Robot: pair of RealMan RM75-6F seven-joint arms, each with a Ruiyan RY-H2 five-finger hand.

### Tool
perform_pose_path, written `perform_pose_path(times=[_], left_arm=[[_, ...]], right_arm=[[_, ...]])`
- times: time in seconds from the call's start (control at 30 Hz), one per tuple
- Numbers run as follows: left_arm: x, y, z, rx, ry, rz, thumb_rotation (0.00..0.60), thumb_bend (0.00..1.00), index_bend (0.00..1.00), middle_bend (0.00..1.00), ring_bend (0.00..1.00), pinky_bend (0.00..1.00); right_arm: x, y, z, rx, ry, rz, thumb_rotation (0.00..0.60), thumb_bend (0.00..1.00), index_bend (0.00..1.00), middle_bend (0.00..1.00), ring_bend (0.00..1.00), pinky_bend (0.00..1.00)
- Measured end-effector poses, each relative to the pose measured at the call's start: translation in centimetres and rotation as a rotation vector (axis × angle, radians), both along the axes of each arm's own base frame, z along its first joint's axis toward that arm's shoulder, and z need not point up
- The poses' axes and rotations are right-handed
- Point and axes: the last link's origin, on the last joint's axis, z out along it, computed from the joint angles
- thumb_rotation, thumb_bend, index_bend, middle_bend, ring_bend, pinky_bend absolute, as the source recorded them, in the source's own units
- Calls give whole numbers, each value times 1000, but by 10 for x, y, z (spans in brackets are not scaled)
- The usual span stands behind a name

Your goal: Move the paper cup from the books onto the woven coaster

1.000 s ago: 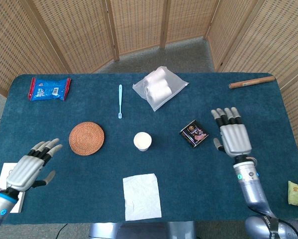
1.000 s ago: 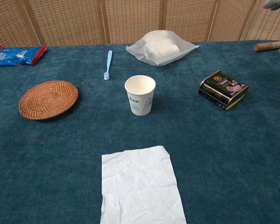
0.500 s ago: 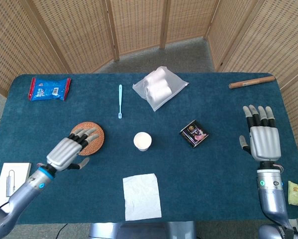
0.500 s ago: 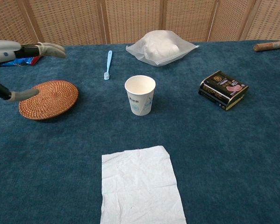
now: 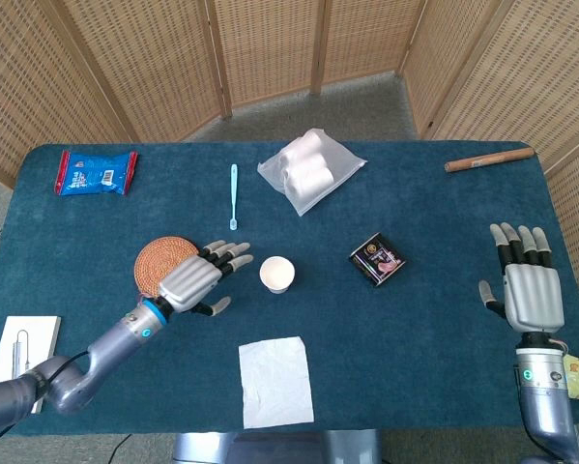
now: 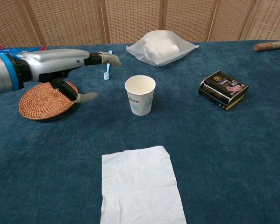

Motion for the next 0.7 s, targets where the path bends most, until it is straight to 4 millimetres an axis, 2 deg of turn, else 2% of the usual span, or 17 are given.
perform_pose_path(times=[0.33,0.7], left_arm=[[44,15,-43,-58,10,-42,505,485,0,0,0,0],[62,25,-69,-55,25,-53,501,485,0,0,0,5]], right_arm=[[-9,11,7,-14,-23,-13,600,391,0,0,0,0],[-16,19,8,4,-42,-21,600,392,0,0,0,0]])
